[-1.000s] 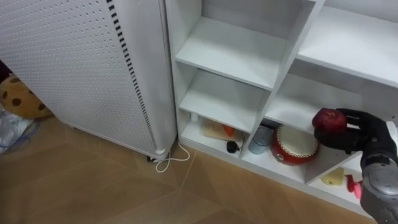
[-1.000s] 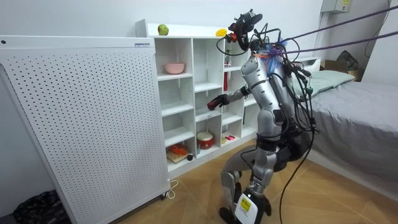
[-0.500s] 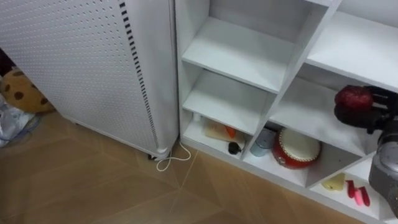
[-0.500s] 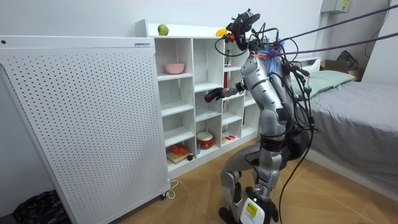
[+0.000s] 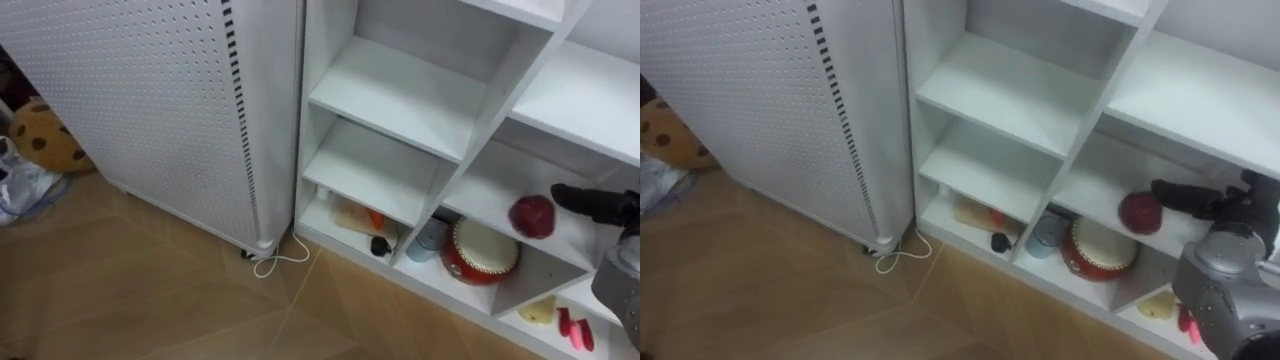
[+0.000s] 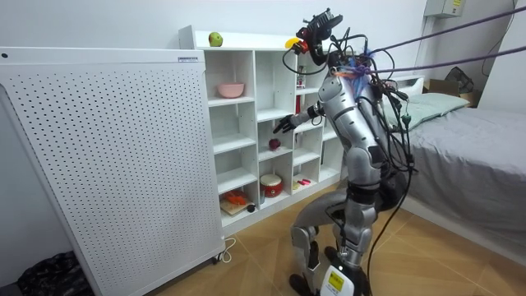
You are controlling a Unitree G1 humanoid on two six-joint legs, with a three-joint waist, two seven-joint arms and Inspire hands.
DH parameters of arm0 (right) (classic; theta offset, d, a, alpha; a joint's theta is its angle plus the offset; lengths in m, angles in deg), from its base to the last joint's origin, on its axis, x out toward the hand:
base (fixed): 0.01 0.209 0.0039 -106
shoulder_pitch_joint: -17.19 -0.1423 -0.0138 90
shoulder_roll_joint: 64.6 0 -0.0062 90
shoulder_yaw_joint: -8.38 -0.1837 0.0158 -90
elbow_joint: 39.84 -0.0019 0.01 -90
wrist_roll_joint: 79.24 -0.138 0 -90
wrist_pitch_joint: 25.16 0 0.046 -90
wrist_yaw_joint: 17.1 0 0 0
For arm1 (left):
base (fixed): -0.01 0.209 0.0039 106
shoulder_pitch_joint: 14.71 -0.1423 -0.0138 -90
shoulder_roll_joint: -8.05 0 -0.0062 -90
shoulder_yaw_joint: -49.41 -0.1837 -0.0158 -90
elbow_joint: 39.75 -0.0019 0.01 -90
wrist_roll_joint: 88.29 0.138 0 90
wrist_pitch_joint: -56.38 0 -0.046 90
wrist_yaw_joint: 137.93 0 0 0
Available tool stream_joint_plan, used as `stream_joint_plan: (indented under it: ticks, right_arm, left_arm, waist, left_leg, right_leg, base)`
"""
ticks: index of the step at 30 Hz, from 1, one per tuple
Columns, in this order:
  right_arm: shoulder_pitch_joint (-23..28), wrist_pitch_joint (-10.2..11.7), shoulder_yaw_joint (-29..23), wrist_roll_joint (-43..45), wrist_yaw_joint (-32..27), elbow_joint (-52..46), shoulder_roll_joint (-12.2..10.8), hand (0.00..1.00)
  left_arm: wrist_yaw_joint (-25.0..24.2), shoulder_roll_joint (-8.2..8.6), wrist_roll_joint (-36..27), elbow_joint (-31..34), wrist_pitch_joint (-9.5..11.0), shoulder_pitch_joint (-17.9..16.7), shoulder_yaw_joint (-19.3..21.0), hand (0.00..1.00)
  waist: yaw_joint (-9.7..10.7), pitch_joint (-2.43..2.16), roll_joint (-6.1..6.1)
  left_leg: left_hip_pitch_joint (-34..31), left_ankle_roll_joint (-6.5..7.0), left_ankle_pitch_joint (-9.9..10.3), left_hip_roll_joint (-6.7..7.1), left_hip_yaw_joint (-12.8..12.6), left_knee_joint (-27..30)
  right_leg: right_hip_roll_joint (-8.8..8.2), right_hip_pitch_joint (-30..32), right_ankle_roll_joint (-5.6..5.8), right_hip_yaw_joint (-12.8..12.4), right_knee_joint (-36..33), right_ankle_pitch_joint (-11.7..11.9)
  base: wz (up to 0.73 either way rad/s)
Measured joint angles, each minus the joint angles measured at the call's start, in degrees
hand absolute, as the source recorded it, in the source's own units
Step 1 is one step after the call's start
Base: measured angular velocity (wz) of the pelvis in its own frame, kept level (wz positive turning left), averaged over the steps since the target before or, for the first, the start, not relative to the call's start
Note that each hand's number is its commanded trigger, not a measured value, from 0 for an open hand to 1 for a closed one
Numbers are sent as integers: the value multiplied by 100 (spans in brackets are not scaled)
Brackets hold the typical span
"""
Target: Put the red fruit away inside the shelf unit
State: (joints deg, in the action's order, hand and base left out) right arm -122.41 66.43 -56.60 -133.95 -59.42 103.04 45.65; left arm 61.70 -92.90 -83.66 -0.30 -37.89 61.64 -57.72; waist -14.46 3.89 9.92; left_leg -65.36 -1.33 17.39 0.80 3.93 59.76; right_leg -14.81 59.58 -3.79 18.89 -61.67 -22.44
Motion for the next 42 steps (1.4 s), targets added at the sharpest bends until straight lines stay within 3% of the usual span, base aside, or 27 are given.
stream_joint_plan:
  ticks: [9, 20, 27, 30, 33, 37, 42]
  right_arm:
    - [9, 13, 0, -483, 285, 103, 17, 0]
    - [176, 2, 1, -700, 1339, 483, 25, 0]
    - [868, 8, 5, 20, 2493, 714, 180, 0]
    - [1075, 9, 11, 745, 2937, 687, 205, 0]
    - [1412, 91, 20, 1316, 3330, 552, 207, 0]
    - [2438, 92, 119, 2226, 3913, -182, 190, 0]
    - [3406, 83, 192, 3040, 4605, -404, -335, 0]
  left_arm:
    - [-133, -102, 10, 238, -75, -265, 12, 0]
    - [-179, -104, 29, 221, -75, -277, 31, 0]
    - [-403, -99, 102, -7, -77, -277, 96, 0]
    - [-482, -99, 99, -61, -72, -271, 123, 0]
    - [-651, -106, 107, -65, -63, -273, 119, 0]
    - [-799, -99, 52, -102, -58, -251, 106, 0]
    - [-863, 34, 58, -344, -11, -233, 106, 0]
  waist:
    - [-16, -1, -2]
    - [-17, -2, -5]
    - [-127, 2, -27]
    - [-179, 6, -83]
    - [-190, -11, -182]
    - [-318, -95, -395]
    - [-247, -185, -589]
  left_leg:
    - [127, 21, 15, -4, -11, 6]
    - [492, -11, 67, -89, 19, -48]
    - [982, -26, 245, -132, 21, -41]
    - [1093, -31, 286, -211, -13, -48]
    - [1165, -29, 306, -231, -22, -59]
    - [1404, -24, 333, -312, -102, -199]
    - [2007, -63, 289, -318, -235, -651]
  right_leg:
    - [90, -110, 7, -57, 3, -29]
    - [207, -496, 2, -74, 146, -47]
    - [296, -986, 55, -100, 242, -106]
    - [399, -1081, 61, -133, 307, -100]
    - [387, -1142, 60, -139, 331, -100]
    - [486, -1332, 76, -204, 495, -65]
    - [509, -1828, 143, -287, 861, 16]
  base:
    - [-1]
    - [-1]
    - [-6]
    - [-13]
    - [-3]
    - [-11]
    - [-7]
